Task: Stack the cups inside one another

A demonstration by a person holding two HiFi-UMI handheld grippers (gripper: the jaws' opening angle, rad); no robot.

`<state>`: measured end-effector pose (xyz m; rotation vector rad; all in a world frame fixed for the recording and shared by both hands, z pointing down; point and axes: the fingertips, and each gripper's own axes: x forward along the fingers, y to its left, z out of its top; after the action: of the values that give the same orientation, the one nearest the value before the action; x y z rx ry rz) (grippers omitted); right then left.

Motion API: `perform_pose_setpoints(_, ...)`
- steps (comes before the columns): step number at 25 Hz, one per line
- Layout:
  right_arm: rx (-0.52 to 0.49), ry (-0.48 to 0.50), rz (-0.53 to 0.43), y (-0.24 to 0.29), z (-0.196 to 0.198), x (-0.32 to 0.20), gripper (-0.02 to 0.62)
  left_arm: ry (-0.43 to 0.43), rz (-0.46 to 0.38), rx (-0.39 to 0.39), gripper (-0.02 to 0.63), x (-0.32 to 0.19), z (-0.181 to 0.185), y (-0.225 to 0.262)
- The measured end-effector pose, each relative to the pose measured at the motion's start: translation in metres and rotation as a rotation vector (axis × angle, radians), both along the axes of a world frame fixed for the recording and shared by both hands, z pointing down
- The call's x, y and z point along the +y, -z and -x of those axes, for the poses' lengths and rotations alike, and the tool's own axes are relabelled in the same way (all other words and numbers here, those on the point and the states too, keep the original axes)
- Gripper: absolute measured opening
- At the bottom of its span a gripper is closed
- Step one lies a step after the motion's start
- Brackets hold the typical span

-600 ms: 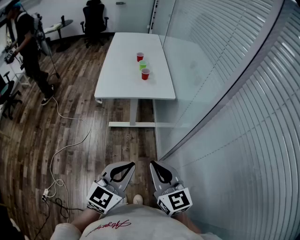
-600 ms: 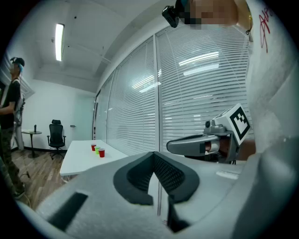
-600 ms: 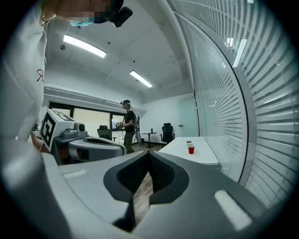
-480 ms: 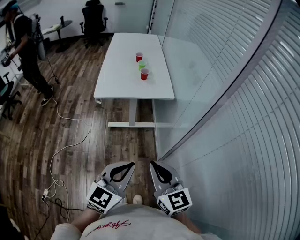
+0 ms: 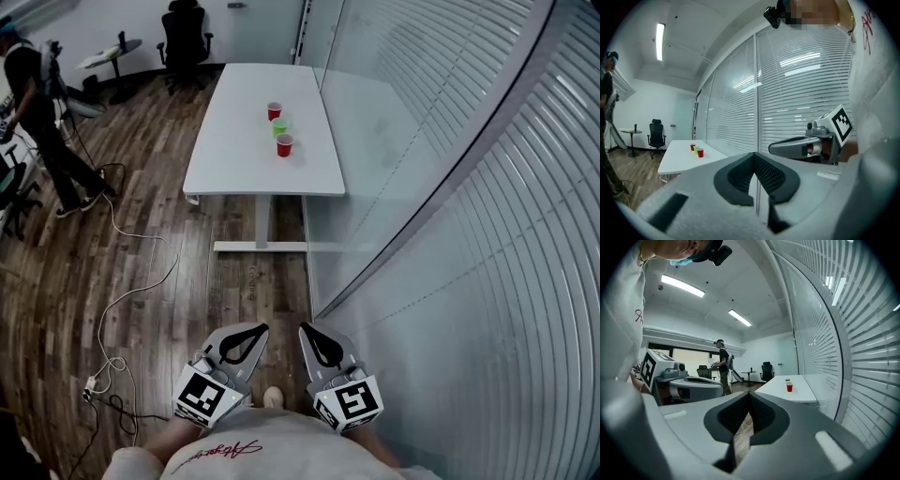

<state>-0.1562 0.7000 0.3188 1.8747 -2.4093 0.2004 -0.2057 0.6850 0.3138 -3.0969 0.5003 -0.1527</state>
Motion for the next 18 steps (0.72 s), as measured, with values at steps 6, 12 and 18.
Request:
perform_pose_setpoints(6,0.004,0.006,0.010,0.001,-0.004,0.003,0.002,0.000,-0.001,0.001,-0.006,0.003,-0.006,0.004)
perform_pose_setpoints(12,0.003,0.039,0.031,-0.007,-0.014,0.006,0.003,0.015,-0.007,0.032,-0.006,0.005,-0.022,0.004)
perform_pose_setpoints(18,-0.002,0.053,0.035,-0.003,-0.021,0.013,0.003,0.040,0.003,0.035,-0.006,0.014,-0.027,0.004)
